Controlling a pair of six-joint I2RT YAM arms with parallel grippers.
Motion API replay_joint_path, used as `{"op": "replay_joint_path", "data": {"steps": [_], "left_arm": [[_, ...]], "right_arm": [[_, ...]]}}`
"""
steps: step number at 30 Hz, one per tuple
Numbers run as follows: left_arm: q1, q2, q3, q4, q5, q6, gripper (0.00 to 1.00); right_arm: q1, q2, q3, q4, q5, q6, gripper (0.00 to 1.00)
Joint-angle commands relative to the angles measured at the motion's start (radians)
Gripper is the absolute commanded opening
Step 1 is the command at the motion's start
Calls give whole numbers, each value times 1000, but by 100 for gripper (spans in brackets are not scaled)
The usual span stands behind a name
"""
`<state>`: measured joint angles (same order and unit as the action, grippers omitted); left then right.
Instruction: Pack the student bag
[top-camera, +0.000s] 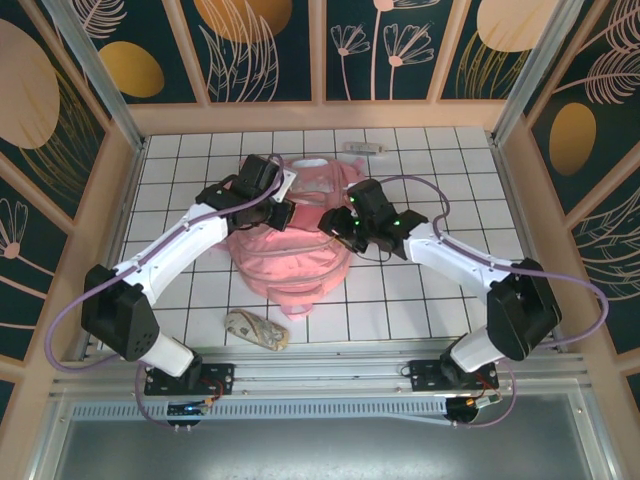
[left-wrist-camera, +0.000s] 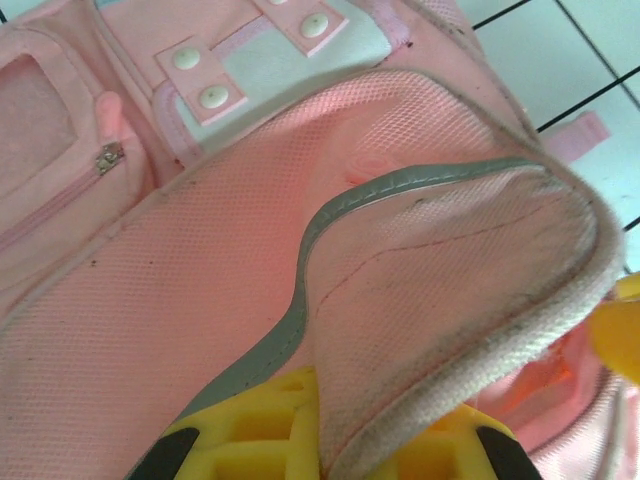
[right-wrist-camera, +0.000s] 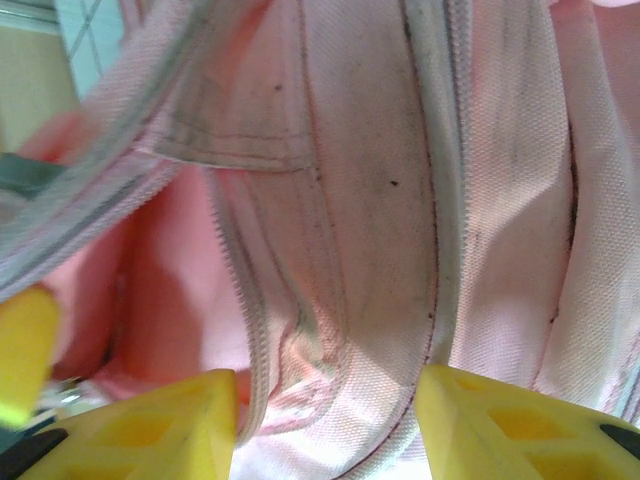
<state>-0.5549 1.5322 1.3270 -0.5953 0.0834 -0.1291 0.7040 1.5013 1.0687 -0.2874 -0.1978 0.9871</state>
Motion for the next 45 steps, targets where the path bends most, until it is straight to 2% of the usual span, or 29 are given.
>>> {"op": "replay_joint_path", "data": {"steps": [1,6,11,12,14,15,18,21,22,25,27,29,31,32,35,40,45], "left_arm": [[27,-86,121,148,55,-132,0],[69,-115,141,143,56,-144,0],[88,-147,100,171,87,-189,0],[93,-151,98,175,87,-192,0],[97,-157,101,175,81,-192,0],[98,-157,104,169,71,-185,0],[105,-171,83,166,40,-192,0],[105,-181,62,179,45,-197,0],[105,-179,54,185,50,-198,0],[105,-174,9,227,78,-212,0],[105,-159,-29,255,92,-214,0],[105,-140,-72,284,94,-205,0],[105,-122,-102,316,72,-198,0],[105,-109,-99,324,70,-192,0],[105,-59,-56,325,97,-184,0],[105,-37,-28,304,104,-158,0],[105,-21,-51,267,82,-102,0]], "right_arm": [[18,67,-18,-159,123,-90,52],[11,113,-63,-198,186,-149,52],[-18,91,-95,-182,208,-176,51],[-24,85,-104,-177,210,-181,47],[-40,57,-131,-141,238,-194,13],[-51,39,-137,-130,251,-200,0],[-90,22,-96,-174,284,-250,0],[-111,-3,-53,-200,286,-309,6],[-111,-25,-48,-186,265,-330,16],[-49,-156,-66,-81,219,-411,60],[56,-271,-115,8,274,-476,99],[136,-364,-194,111,224,-543,99],[151,-404,-254,157,38,-601,99],[169,-397,-257,158,-12,-627,99],[285,-335,-231,139,-30,-760,99],[437,-66,-61,50,-30,-985,99],[502,187,117,-6,-79,-1081,99]]}}
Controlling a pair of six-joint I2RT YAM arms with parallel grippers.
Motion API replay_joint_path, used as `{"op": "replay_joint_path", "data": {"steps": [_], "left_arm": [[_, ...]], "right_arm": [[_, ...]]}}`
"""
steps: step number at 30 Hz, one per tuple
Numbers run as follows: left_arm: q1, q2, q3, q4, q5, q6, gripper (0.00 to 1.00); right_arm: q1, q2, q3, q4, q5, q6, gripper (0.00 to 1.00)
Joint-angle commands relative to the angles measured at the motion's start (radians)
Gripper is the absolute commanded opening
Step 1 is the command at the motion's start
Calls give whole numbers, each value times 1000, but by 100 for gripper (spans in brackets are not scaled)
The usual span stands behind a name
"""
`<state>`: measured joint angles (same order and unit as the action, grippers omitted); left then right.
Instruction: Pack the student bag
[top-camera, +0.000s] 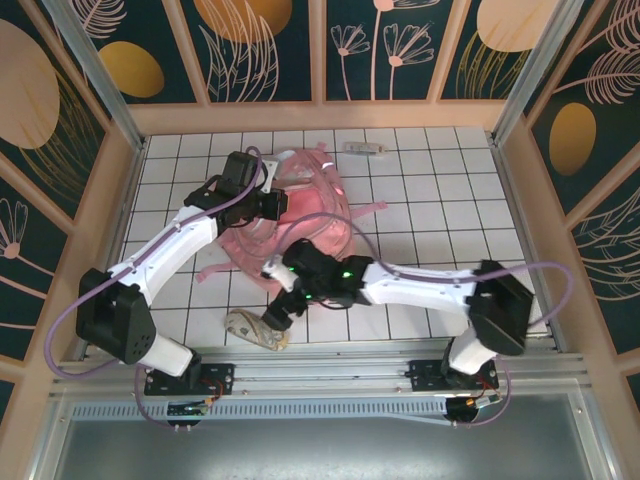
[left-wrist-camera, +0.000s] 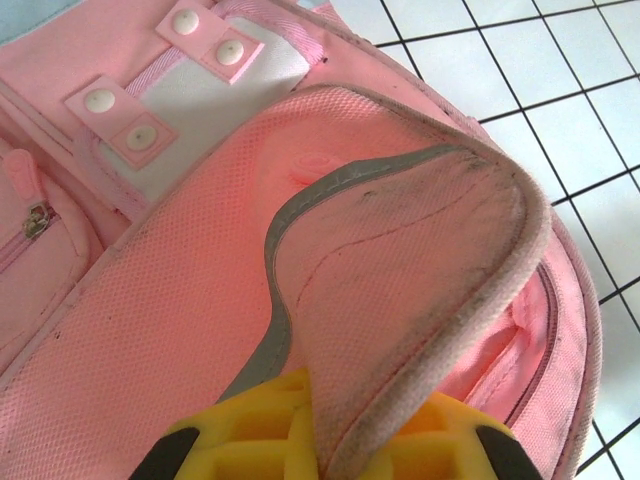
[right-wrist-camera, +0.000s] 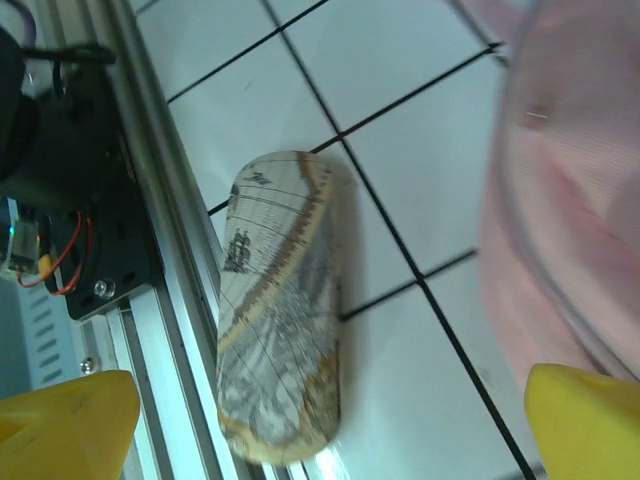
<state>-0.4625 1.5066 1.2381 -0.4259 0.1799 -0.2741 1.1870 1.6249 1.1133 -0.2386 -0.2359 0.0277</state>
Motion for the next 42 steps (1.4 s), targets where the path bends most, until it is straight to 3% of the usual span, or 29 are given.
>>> {"op": "replay_joint_path", "data": {"steps": [1,7,22,25,30,35,42], "left_arm": [[13,3,31,96,-18,49,0],[13,-4,8,74,-64,89,0],[13,-40,-49,61,-90,122,0],[13,-42,-53,57,-91,121,0],[13,-45,-58,55,-90,120,0],[13,-32,-41,48,-85,122,0],[13,-21,-15,36,-85,128,0]], "right_arm": [[29,105,101,-61,-49,-139,99],[75,273,218,-106,-62,-202,99],[105,479,314,-187,62,-187,99],[104,495,323,-200,82,-185,89],[99,477,317,-212,64,-193,33],[96,360,242,-144,72,-171,32],[79,45,86,-93,98,-44,32]]}}
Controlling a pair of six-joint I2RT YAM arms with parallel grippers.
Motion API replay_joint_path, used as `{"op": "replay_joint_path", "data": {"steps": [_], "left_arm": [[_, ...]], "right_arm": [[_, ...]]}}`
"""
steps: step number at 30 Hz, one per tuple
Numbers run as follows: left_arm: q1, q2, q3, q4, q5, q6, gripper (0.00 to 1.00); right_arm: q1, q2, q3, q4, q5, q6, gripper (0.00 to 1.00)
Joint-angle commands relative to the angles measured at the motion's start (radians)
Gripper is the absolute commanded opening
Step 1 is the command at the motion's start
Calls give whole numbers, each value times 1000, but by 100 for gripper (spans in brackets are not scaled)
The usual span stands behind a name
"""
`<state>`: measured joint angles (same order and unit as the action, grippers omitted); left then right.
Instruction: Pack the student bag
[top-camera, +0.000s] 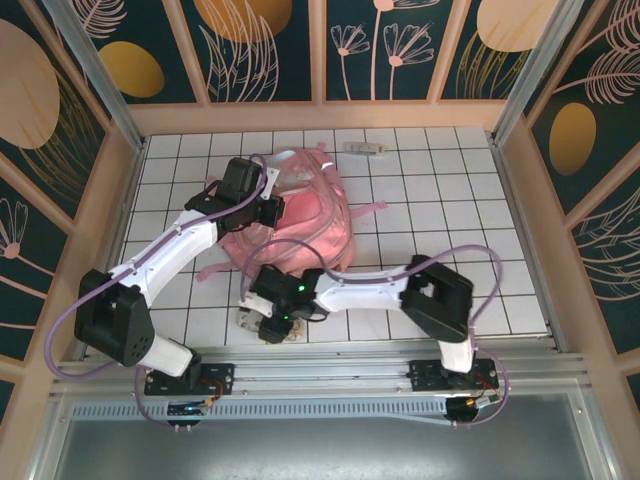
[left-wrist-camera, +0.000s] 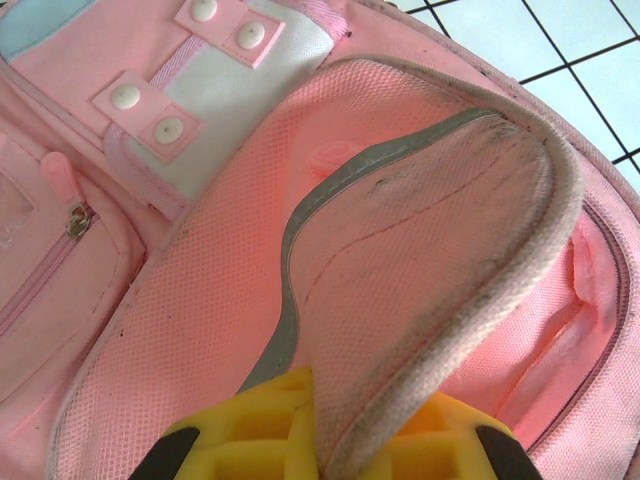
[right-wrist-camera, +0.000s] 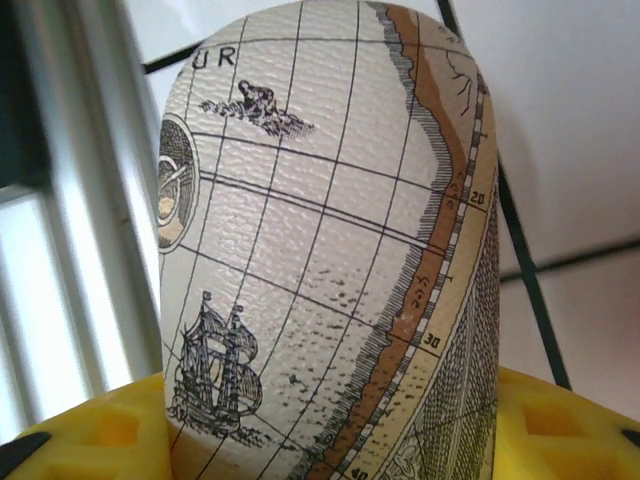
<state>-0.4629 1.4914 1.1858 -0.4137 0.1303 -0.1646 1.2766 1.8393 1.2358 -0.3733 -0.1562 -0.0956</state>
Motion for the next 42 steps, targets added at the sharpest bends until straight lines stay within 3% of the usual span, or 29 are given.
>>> {"op": "replay_joint_path", "data": {"steps": [1,5,10,15,20,24,33,39,42], "left_arm": [[13,-6,40,25,-34,20,0],[14,-12,56,26,-29,16,0],[12,-31,58,24,-15,3,0],[-10,-102,21,53,-74,-18,0],[-75,-155,1,69,-103,-15,0],[-152,-160,-3,43,-146,9,0],[-162,-203,-41,87,-113,-47,0],[-181,-200,-88,102,-101,-87,0],[-181,-187,-101,98,-105,-114,0]], "right_arm": [[-12,-211,-56,37,24,102,32],[-43,-377,-109,-42,73,220,32],[-197,-439,-80,-234,78,240,31],[-368,-375,14,-397,27,186,31],[-464,-291,127,-477,-15,166,31],[-477,-196,261,-535,-47,146,31],[-507,-50,425,-602,-110,201,32],[-526,146,661,-588,-145,300,48],[-550,170,686,-526,-159,371,58]]}}
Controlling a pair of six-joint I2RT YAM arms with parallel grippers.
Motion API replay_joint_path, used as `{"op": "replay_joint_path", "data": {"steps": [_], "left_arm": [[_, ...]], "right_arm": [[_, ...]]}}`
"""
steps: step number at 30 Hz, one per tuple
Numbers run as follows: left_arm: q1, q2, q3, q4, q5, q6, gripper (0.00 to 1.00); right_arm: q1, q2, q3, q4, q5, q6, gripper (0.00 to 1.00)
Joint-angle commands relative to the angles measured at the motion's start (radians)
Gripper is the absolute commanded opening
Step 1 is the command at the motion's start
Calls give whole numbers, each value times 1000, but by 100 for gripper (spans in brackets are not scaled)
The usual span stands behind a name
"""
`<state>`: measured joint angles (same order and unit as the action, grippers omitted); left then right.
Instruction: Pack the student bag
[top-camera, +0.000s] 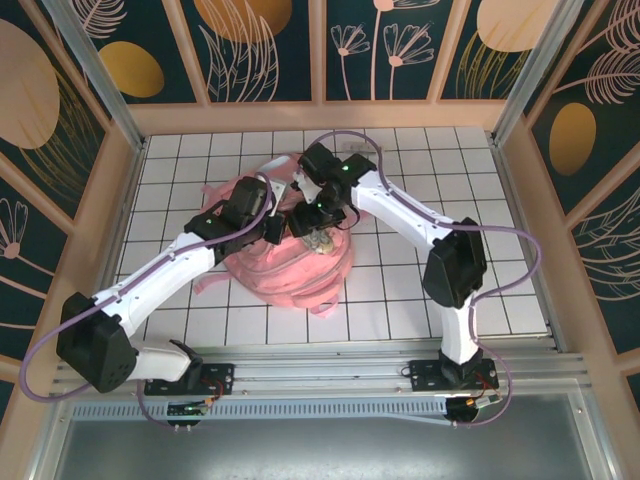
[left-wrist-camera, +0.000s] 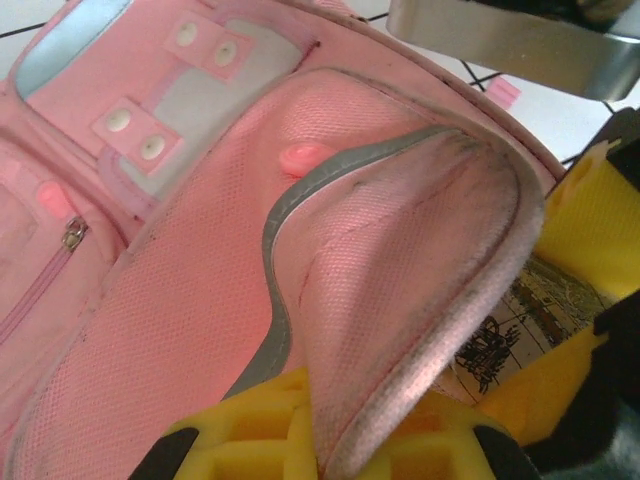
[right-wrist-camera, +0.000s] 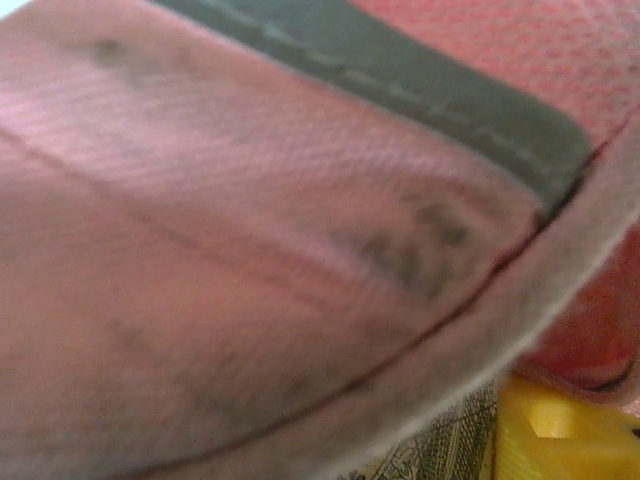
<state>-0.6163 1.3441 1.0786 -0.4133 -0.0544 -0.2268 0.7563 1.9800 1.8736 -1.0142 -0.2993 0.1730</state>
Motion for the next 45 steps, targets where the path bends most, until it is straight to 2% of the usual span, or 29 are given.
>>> {"op": "replay_joint_path", "data": {"steps": [1,2,3,8,13,20,22,26,28,30,31,40,45], "left_arm": [[-27,-37,3,101,76,-66,0],[-27,-33,3,107,76,-78,0],[-28,-26,4,111,76,-87,0],[-27,15,19,107,71,-109,0],[-27,32,32,95,71,-108,0],[-27,59,64,69,70,-94,0],[-27,63,71,61,71,-90,0],[-28,66,76,51,76,-85,0],[-27,63,74,51,79,-85,0],[-27,60,71,51,89,-86,0],[-27,57,69,51,92,-85,0],[-27,19,55,80,145,-135,0],[-27,1,47,95,160,-169,0]], "right_arm": [[-33,20,28,159,-35,127,68],[-38,4,2,200,-55,153,85],[-42,-18,-34,240,-78,173,99],[-77,-202,-309,487,-163,313,99],[-130,-396,-566,648,-185,434,99],[-190,-657,-834,652,-201,496,99],[-190,-699,-894,633,-231,484,94],[-157,-739,-999,703,-274,474,70],[-152,-720,-1017,745,-278,473,48],[-147,-677,-999,795,-285,474,19],[-141,-644,-972,806,-286,475,14],[-56,-313,-686,874,-305,442,13],[-42,-180,-567,949,-297,472,16]]}}
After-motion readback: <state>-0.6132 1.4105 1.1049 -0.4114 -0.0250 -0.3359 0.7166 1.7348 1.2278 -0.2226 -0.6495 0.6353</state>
